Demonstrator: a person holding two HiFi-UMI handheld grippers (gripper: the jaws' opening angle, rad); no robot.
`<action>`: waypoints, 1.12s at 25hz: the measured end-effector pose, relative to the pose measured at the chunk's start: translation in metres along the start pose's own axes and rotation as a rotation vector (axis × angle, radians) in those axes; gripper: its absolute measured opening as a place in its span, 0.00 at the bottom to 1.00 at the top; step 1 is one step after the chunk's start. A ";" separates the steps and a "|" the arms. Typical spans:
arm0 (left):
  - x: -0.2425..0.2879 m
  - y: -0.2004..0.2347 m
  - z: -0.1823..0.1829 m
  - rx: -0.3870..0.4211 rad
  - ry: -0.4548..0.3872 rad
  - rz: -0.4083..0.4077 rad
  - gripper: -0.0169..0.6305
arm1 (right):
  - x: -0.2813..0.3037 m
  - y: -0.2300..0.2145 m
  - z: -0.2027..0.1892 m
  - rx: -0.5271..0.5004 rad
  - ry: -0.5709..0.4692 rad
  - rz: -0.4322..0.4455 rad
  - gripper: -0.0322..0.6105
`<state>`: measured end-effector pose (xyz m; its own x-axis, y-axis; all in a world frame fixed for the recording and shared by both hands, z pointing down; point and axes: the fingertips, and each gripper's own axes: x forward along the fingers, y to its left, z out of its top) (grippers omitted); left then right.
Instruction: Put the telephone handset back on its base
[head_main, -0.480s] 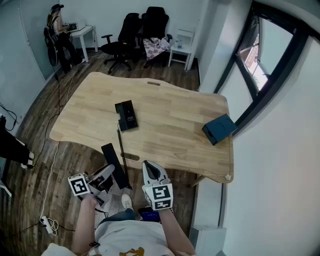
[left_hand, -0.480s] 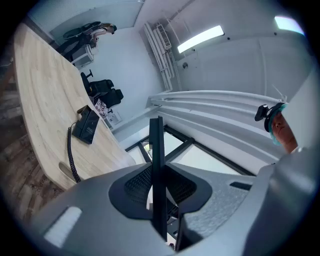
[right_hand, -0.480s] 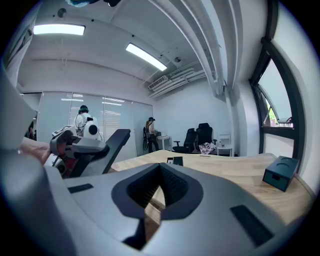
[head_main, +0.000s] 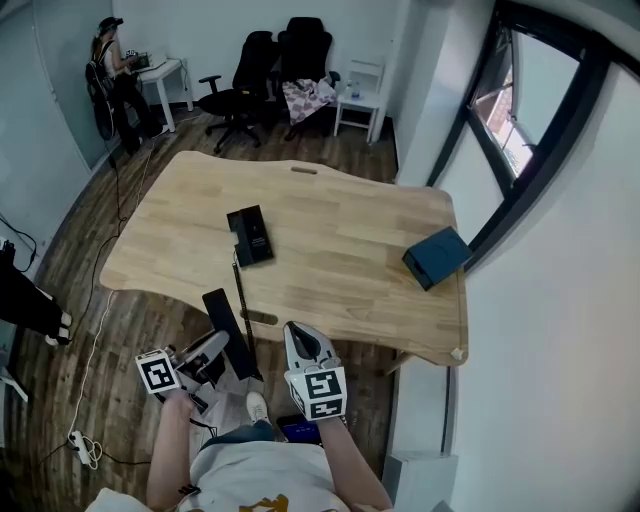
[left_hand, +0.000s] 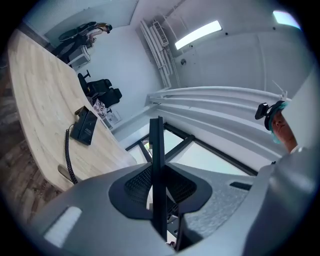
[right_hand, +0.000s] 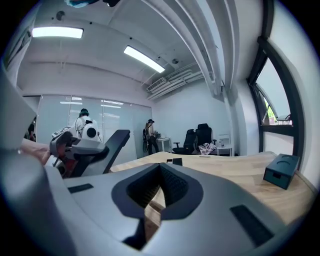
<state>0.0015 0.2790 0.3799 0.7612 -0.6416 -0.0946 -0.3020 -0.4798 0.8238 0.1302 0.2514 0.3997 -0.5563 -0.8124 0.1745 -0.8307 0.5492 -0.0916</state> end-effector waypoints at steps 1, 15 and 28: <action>0.000 0.000 0.000 -0.002 0.000 -0.001 0.14 | 0.000 0.000 0.001 0.010 -0.006 0.003 0.06; 0.004 0.032 0.023 -0.002 -0.021 0.038 0.14 | 0.035 -0.010 -0.005 0.028 -0.010 0.028 0.06; 0.081 0.130 0.119 -0.058 0.032 -0.041 0.14 | 0.171 -0.067 0.006 0.000 0.050 -0.045 0.06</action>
<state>-0.0442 0.0935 0.4134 0.7905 -0.6023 -0.1112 -0.2373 -0.4686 0.8510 0.0904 0.0741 0.4296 -0.5168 -0.8255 0.2269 -0.8548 0.5124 -0.0828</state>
